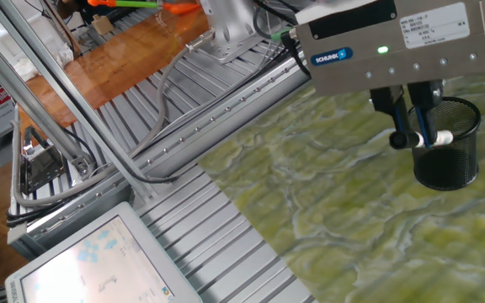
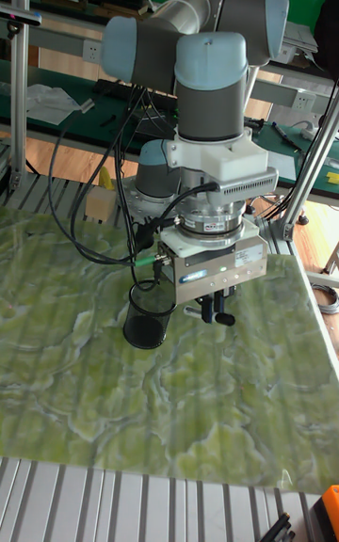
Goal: Put the pen into the pen holder
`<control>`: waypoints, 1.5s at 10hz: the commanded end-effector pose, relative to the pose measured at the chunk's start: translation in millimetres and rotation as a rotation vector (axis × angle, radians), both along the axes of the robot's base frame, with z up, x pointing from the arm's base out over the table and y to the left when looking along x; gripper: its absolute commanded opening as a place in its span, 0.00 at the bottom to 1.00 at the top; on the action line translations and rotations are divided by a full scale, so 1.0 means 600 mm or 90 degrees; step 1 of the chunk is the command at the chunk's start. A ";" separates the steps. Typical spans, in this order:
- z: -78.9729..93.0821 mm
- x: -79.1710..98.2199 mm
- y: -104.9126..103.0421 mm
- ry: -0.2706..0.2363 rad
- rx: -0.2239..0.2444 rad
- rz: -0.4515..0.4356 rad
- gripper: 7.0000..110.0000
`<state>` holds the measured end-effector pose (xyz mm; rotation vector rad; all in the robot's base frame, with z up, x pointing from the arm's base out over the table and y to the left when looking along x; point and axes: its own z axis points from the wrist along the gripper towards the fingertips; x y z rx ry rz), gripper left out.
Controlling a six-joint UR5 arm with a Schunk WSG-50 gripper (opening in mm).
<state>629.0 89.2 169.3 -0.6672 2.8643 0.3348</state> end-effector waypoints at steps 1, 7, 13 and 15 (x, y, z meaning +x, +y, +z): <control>0.006 0.008 0.005 -0.013 0.013 -0.002 0.00; -0.002 0.006 -0.023 0.000 -0.026 -0.041 0.00; 0.072 -0.118 -0.065 0.012 0.002 -0.048 0.00; 0.094 -0.103 -0.074 -0.049 0.027 -0.039 0.00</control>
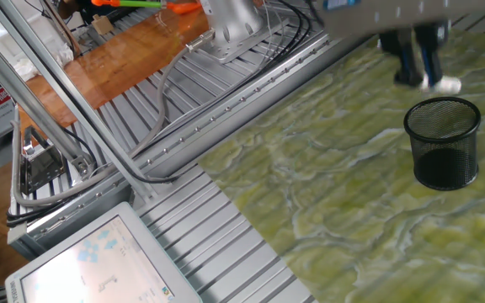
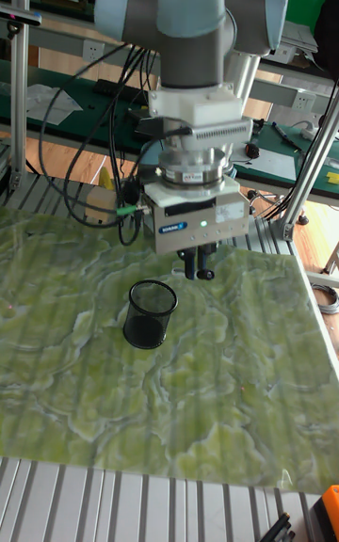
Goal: Put the pen into the pen holder
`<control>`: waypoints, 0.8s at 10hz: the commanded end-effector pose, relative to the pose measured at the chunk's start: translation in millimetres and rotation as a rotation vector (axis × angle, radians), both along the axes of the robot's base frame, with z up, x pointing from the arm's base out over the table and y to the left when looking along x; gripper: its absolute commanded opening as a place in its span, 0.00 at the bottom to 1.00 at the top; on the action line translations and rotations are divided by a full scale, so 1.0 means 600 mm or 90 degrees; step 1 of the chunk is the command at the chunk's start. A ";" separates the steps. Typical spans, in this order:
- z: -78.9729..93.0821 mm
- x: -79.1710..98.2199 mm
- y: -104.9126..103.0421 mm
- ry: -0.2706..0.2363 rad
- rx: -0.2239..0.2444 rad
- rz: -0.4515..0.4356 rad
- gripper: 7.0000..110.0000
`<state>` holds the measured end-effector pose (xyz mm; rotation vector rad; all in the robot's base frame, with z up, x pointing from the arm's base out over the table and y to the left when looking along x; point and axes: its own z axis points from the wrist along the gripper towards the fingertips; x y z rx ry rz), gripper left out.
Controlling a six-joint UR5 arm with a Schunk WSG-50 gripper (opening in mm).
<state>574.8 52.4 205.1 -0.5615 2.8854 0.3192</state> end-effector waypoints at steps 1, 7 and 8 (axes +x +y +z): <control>0.042 0.004 -0.019 -0.092 0.026 0.021 0.00; 0.013 0.048 -0.019 -0.164 0.074 0.080 0.00; 0.002 0.051 -0.033 -0.165 0.066 0.086 0.00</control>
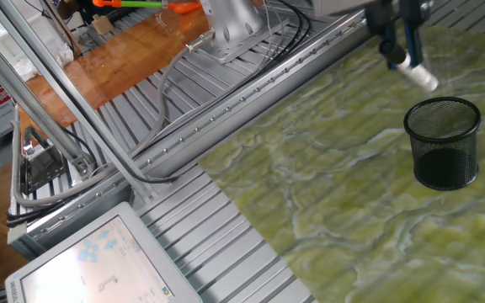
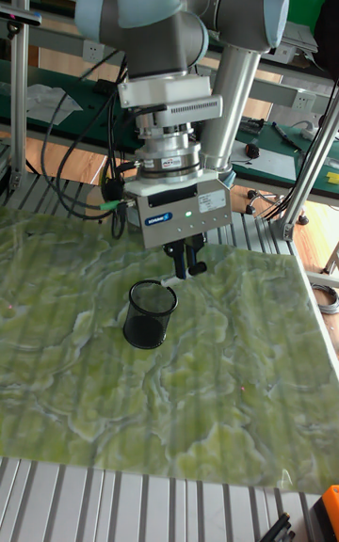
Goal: Put the pen into the pen holder
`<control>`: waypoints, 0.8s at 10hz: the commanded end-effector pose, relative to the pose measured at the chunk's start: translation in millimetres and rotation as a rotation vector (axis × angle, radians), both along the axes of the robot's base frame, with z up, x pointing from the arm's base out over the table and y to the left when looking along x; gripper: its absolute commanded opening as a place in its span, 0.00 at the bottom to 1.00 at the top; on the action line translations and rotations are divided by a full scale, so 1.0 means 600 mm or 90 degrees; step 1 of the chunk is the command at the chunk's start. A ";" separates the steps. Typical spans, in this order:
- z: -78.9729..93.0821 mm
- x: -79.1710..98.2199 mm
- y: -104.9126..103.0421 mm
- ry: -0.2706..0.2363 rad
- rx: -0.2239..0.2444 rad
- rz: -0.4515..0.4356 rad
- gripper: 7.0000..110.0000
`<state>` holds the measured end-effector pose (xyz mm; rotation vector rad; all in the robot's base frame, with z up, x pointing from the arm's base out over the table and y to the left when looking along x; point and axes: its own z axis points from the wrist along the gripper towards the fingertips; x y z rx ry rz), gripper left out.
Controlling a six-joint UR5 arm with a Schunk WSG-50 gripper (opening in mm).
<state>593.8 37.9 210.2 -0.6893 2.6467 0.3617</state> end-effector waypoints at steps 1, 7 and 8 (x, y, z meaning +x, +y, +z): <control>-0.007 0.030 0.001 -0.054 0.049 0.042 0.00; -0.071 0.031 -0.061 -0.062 0.044 0.083 0.00; -0.084 0.028 -0.071 -0.053 0.026 0.088 0.00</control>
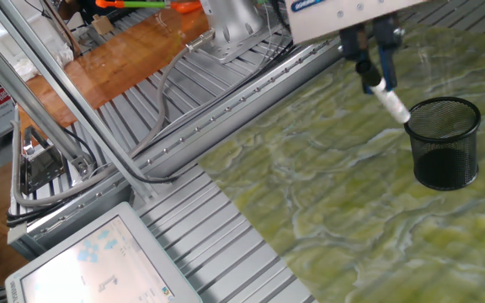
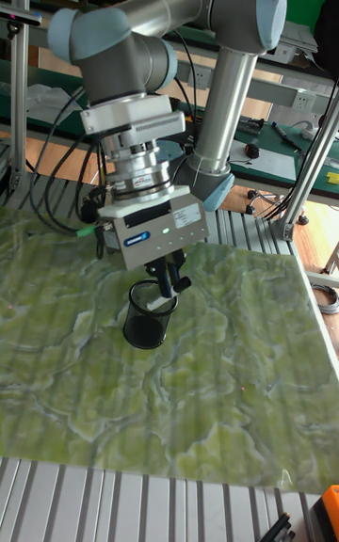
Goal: Put the pen into the pen holder
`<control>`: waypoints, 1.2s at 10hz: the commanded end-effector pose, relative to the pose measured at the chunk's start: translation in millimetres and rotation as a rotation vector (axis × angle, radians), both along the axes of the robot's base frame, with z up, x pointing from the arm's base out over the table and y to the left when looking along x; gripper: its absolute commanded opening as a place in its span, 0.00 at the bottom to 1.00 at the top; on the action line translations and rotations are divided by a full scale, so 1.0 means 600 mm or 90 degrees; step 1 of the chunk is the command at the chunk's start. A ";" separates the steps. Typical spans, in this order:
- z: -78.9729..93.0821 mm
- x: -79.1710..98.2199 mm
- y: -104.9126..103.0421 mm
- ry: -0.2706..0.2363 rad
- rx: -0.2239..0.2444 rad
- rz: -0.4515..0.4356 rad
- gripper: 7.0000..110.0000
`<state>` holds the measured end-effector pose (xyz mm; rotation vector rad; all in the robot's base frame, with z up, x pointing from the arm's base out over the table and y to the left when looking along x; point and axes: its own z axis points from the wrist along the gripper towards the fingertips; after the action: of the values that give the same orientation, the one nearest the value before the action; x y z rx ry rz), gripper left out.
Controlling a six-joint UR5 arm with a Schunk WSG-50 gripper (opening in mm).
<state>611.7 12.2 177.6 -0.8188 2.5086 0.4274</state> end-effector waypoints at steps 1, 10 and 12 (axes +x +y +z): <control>-0.041 -0.006 -0.028 0.016 -0.022 0.017 0.00; -0.004 -0.067 0.032 0.099 -0.038 -0.013 0.00; -0.028 -0.080 0.033 0.117 -0.043 -0.010 0.00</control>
<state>577.3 31.3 168.0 -0.8187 2.6585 0.4247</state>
